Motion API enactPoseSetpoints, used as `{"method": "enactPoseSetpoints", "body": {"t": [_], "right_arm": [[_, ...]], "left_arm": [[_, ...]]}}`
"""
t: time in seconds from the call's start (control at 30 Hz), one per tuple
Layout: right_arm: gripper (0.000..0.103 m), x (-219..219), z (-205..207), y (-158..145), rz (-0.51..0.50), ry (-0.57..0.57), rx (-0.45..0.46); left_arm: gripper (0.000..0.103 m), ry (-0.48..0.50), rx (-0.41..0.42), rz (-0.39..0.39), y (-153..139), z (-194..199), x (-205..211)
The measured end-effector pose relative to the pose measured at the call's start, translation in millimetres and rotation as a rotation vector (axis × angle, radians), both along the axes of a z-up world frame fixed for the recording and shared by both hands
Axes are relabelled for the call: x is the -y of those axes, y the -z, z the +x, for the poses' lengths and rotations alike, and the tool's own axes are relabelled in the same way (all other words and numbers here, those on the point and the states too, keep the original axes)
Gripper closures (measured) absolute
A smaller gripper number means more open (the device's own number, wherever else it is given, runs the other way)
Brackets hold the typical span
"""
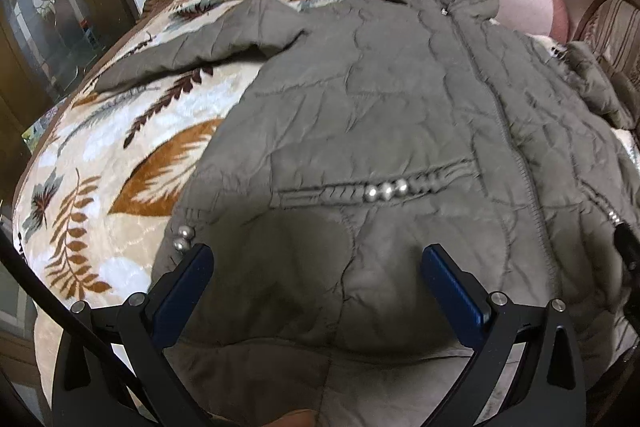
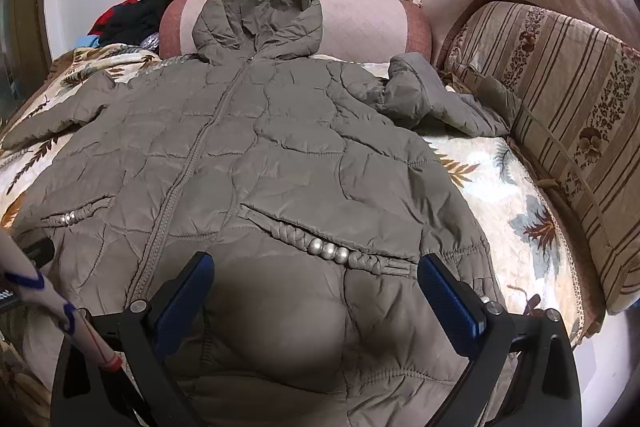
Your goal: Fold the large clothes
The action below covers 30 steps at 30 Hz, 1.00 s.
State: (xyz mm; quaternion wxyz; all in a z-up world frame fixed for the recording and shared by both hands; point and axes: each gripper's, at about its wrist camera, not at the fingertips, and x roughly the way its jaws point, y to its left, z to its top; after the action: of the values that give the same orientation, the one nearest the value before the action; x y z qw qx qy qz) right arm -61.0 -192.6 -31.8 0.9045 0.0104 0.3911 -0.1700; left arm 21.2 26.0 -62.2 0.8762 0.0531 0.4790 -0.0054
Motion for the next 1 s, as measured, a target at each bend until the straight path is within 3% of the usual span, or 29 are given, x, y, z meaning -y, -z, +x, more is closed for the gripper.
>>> {"method": "enactPoseSetpoints", "body": {"t": [0.4, 0.77, 0.9, 1.0], "right_arm": [[0.000, -2.1, 3.2, 2.1, -0.015, 0.002, -0.014], [0.000, -0.5, 2.3, 1.6, -0.011, 0.013, -0.021], [0.000, 0.4, -0.8, -1.0, -0.011, 0.018, -0.012], [0.000, 1.1, -2.7, -4.2, -0.009, 0.021, -0.003]], "left_arm": [[0.000, -0.005, -0.061, 0.003, 20.5, 3.5, -4.5], [0.000, -0.002, -0.043, -0.025, 18.0, -2.6, -6.1], [0.000, 0.010, -0.004, -0.058, 5.5, -9.9, -6.4], [0.000, 0.021, 0.081, -0.011, -9.4, -19.7, 0.2]]}}
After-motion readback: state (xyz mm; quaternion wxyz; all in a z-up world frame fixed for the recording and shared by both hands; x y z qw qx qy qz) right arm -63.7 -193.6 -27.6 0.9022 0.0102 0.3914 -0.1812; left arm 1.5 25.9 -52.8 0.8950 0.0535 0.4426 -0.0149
